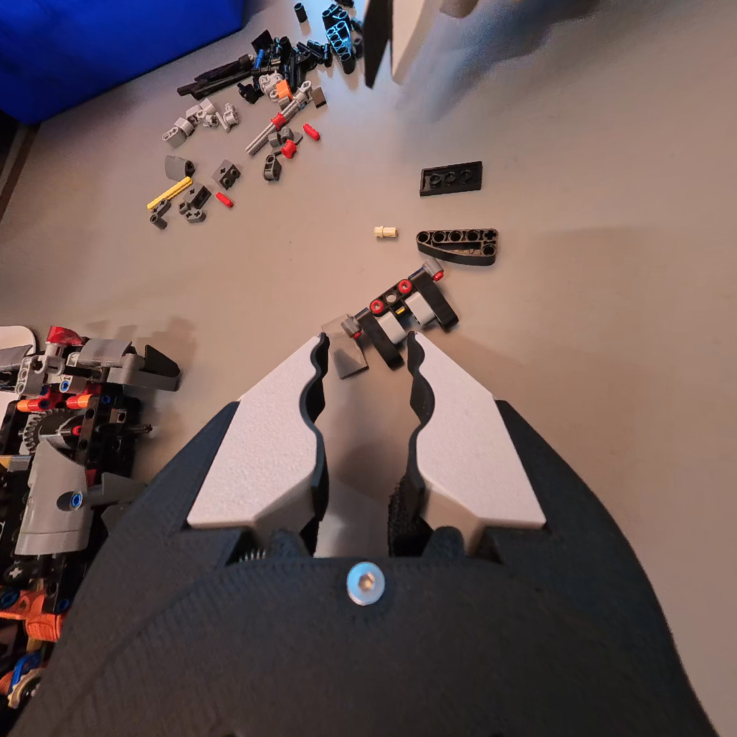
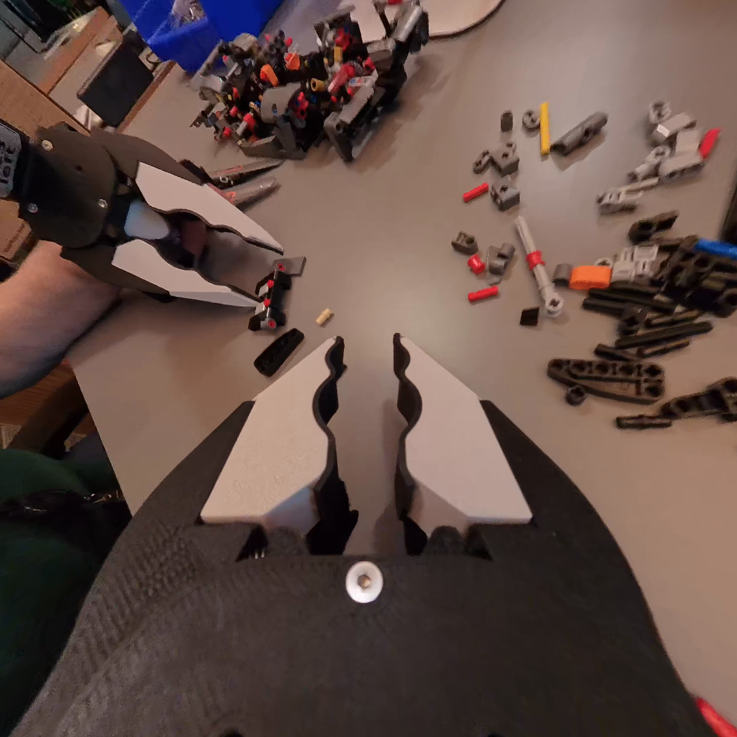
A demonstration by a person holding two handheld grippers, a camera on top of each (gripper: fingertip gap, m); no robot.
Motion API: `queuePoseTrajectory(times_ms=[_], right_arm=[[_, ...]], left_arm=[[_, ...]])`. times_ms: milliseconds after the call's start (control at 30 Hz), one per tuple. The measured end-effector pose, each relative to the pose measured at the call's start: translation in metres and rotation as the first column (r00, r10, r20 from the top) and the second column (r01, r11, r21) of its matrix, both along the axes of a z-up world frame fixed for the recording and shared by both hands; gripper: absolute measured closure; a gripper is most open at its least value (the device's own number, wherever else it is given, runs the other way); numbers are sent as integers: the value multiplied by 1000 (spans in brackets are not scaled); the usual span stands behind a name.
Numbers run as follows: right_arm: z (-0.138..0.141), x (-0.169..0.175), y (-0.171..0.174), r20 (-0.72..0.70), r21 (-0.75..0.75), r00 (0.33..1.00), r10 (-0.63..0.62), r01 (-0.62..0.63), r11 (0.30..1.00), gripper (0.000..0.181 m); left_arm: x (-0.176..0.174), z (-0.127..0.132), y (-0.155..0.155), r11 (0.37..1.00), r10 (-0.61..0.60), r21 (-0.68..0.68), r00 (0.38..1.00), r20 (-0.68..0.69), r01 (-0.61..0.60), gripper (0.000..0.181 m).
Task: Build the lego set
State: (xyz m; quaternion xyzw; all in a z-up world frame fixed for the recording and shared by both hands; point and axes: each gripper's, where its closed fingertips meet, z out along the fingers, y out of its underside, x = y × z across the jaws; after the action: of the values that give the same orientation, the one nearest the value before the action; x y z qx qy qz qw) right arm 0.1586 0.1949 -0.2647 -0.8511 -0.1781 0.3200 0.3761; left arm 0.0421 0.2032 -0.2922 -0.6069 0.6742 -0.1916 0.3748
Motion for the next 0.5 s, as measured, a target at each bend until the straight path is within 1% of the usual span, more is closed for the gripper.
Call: queuePoseTrajectory(times_ms=[133,300,367,433,500], right_arm=[[15,-5,13,10,54,1000,3,-3,999,155],[11,-18,17,11,117,999,35,-36,992,157],[9,-21,15,-8,144,999,40,-39,989,157],[12,-19,16,-27,155,999,31,-27,988,156],[16,-15,17,-81,147,997,18,-6,989,156]], left_arm=[[0,0,0,1000,1,-9,1000,-1,-1,143],[0,0,0,1000,-3,-12,1000,-2,3,144],[0,0,-1,1000,-5,-11,1000,-3,5,145],[0,-1,-1,1000,-6,-11,1000,-3,6,145],[0,-1,-1,1000,-6,-12,1000,-3,6,145]])
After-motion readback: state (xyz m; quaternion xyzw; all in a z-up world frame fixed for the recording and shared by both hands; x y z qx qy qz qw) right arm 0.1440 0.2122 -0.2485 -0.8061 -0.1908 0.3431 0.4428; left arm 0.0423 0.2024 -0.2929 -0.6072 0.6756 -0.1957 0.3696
